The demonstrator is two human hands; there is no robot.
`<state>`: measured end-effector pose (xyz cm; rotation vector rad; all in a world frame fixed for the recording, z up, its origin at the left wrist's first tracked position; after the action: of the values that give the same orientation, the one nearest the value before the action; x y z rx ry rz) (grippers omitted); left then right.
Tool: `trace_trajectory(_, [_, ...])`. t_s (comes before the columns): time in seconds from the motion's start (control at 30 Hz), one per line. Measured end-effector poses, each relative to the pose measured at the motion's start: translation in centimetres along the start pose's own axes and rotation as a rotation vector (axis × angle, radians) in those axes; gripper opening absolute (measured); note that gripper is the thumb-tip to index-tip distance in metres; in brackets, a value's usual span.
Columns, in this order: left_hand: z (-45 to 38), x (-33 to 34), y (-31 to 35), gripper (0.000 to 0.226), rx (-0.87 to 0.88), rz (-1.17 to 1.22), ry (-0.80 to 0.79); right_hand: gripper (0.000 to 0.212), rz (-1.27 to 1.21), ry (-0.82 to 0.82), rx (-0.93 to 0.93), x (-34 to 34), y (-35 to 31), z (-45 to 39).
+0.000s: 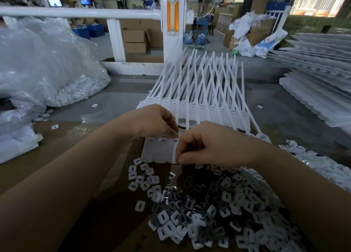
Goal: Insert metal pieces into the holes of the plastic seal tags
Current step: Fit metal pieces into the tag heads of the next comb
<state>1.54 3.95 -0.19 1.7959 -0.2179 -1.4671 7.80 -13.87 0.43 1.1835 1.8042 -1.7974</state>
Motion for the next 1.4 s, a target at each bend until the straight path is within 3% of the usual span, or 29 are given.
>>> trace_trajectory(0.23, [0.4, -0.2, 0.8, 0.004, 0.083, 0.041, 0.013, 0.014, -0.097, 0.444, 0.141, -0.8, 1.5, -0.5])
trace_trajectory(0.37, [0.7, -0.4, 1.2, 0.003, 0.065, 0.089, -0.013, 0.014, -0.136, 0.566, 0.190, -1.0, 1.9, -0.5])
trace_trajectory(0.57, [1.0, -0.3, 1.6, 0.020, -0.021, 0.247, -0.028, 0.017, -0.089, 0.621, 0.174, -0.8, 1.7, -0.6])
trace_trajectory(1.03, [1.0, -0.1, 1.9, 0.008, -0.019, 0.215, -0.009, 0.031, 0.152, 0.693, 0.011, -0.2, 1.5, -0.6])
trace_trajectory(1.27, [1.0, -0.1, 1.9, 0.018, 0.027, 0.212, -0.002, 0.026, 0.184, 0.663, 0.058, -0.3, 1.8, -0.8])
trace_trajectory(1.4, [1.1, -0.2, 1.8, 0.015, 0.044, 0.202, -0.006, 0.008, 0.118, 0.660, 0.131, -0.4, 2.1, -0.9])
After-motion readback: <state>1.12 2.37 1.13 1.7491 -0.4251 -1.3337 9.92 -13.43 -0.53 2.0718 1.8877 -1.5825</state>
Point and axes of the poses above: each hand's wrist, its own z-axis away from the middle knuckle, its own x-axis out of the palm, y = z × x, the point moved 1 cm from there along -z, towards the middle knuckle, and after that the axes turned 14 degrees about y, right-handed, at the moved point
